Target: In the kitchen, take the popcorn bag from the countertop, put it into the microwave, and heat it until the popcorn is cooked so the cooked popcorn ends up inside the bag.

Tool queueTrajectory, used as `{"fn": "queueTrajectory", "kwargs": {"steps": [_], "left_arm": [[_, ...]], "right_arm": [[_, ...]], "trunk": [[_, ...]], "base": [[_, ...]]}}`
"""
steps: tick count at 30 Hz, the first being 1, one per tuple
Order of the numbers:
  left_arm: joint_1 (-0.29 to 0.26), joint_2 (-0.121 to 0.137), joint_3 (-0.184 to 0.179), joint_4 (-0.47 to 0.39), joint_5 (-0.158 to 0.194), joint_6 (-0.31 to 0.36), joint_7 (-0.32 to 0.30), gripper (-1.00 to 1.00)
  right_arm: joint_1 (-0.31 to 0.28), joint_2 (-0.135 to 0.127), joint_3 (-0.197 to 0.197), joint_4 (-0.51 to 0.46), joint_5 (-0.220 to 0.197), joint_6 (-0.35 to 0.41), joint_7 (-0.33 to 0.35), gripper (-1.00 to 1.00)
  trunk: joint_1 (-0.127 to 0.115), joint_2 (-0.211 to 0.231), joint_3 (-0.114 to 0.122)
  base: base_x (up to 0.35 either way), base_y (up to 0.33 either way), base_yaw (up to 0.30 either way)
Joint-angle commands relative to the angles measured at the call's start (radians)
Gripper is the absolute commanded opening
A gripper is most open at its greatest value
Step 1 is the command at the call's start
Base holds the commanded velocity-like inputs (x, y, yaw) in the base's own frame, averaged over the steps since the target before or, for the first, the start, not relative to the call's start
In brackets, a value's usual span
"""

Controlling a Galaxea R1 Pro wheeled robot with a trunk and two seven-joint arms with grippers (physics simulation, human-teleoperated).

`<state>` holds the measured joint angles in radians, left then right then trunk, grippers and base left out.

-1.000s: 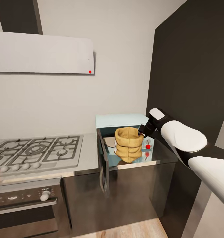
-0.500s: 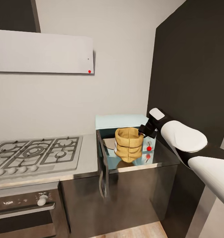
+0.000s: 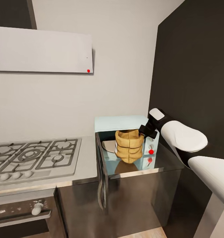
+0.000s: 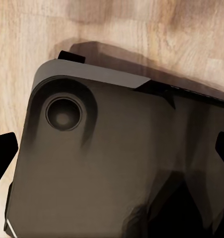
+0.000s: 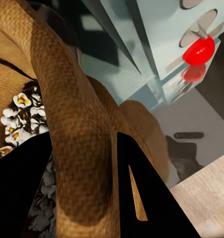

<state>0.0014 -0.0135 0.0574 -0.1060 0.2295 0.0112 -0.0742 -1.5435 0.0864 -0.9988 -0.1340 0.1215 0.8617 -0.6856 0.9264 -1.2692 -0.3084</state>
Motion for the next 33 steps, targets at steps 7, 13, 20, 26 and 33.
{"fn": "queueTrajectory", "kwargs": {"steps": [7, 13, 20, 26, 33], "left_arm": [[0.0, 0.001, 0.012, 0.0, 0.004, 0.001, -0.003, 1.0], [0.0, 0.001, 0.012, 0.0, 0.004, 0.001, -0.003, 1.0], [0.0, 0.001, 0.012, 0.0, 0.004, 0.001, -0.003, 1.0], [0.0, 0.0, 0.012, 0.0, 0.004, 0.001, -0.003, 1.0], [0.0, 0.0, 0.012, 0.0, 0.004, 0.001, -0.003, 1.0]], "right_arm": [[0.003, 0.005, -0.007, -0.005, 0.005, 0.007, 0.002, -1.0], [0.003, 0.013, 0.003, -0.006, 0.013, 0.011, 0.003, -1.0], [0.003, 0.015, 0.003, -0.006, 0.014, 0.01, 0.002, -1.0], [0.003, 0.015, 0.002, -0.006, 0.014, 0.01, 0.0, -1.0], [0.003, 0.015, 0.002, -0.006, 0.014, 0.008, 0.0, -1.0]], "trunk": [[0.0, -0.001, -0.001], [0.0, -0.001, -0.001], [0.0, -0.001, -0.001], [0.0, -0.001, -0.001], [0.0, -0.001, -0.001]], "base": [[0.0, 0.0, 0.0], [0.0, 0.0, 0.0], [0.0, 0.022, 0.0], [0.0, 0.028, 0.0], [0.0, 0.063, 0.0]]}}
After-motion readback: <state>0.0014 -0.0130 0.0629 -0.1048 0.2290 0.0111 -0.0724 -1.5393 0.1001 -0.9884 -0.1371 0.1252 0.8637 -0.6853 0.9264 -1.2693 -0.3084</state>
